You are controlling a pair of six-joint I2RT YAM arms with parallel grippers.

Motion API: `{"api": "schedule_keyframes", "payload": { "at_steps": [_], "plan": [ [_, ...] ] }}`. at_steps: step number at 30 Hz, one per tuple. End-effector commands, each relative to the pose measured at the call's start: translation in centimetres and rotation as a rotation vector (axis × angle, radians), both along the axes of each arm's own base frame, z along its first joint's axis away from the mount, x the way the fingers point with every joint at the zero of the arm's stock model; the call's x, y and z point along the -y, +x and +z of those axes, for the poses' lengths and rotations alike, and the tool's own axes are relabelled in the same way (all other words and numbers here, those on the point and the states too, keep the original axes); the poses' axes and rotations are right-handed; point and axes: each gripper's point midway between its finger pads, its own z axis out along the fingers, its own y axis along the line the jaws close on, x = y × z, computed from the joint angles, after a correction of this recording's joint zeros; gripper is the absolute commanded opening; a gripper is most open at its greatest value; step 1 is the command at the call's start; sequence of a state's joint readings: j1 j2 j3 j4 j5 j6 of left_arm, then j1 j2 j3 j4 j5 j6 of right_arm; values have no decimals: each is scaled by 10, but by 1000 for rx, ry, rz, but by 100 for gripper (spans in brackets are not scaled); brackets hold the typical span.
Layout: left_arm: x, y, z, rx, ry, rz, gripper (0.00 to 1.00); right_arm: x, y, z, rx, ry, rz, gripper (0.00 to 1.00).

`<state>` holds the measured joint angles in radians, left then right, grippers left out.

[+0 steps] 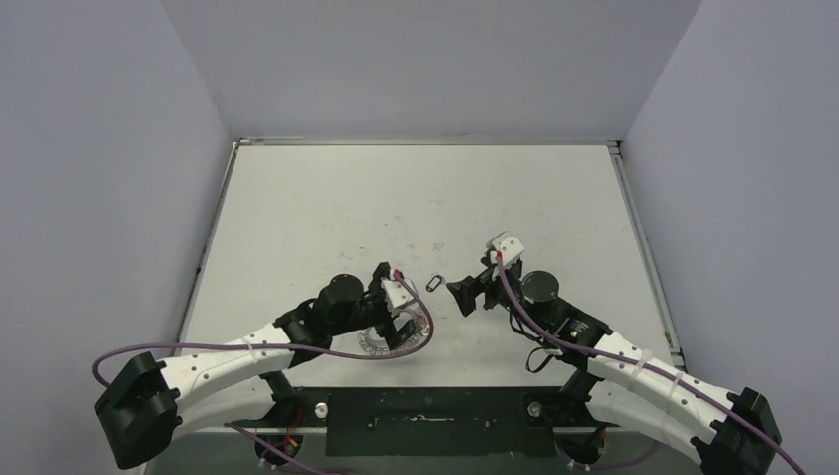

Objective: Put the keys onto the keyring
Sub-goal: Place the keyring at the center of the board, then adjust the keyring at the center of the board.

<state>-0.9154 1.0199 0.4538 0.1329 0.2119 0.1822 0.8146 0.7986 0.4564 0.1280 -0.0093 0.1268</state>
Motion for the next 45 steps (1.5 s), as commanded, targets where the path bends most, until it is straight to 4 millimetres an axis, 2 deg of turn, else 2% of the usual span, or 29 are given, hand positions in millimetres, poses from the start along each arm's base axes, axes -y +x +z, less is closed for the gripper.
{"api": "schedule_keyframes", "payload": {
  "at_steps": [1, 4, 9, 14, 17, 19, 22, 29, 32, 37, 45],
  "plan": [
    [-7, 21, 49, 43, -221, 197, 97, 10, 9, -12, -91, -36, -99, 100],
    [-26, 23, 43, -25, -230, 316, 97, 4, 8, -31, -171, -89, -85, 98],
    [-42, 22, 24, -168, -214, 422, 97, -12, 4, -56, -295, -96, -70, 92],
    [-64, 40, -4, -392, -227, 621, 97, -41, -14, -67, -346, -122, 10, 79],
    [-78, 40, -30, -539, -186, 700, 97, -56, -28, -76, -363, -177, 47, 70],
    [-81, 42, -38, -592, -186, 725, 97, -69, -37, -81, -387, -182, 84, 62],
    [-86, 45, -44, -631, -193, 772, 96, -85, -45, -88, -408, -184, 115, 51],
    [-89, 42, -44, -635, -225, 775, 88, -107, -57, -106, -424, -250, 117, 42],
    [-92, 37, -47, -639, -233, 781, 83, -111, -58, -118, -449, -275, 113, 34],
    [-96, 30, -49, -659, -245, 794, 76, -98, -45, -137, -475, -354, 15, 27],
    [-94, 27, -46, -665, -277, 781, 71, -88, -17, -145, -513, -362, -43, 28]
  ]
}}
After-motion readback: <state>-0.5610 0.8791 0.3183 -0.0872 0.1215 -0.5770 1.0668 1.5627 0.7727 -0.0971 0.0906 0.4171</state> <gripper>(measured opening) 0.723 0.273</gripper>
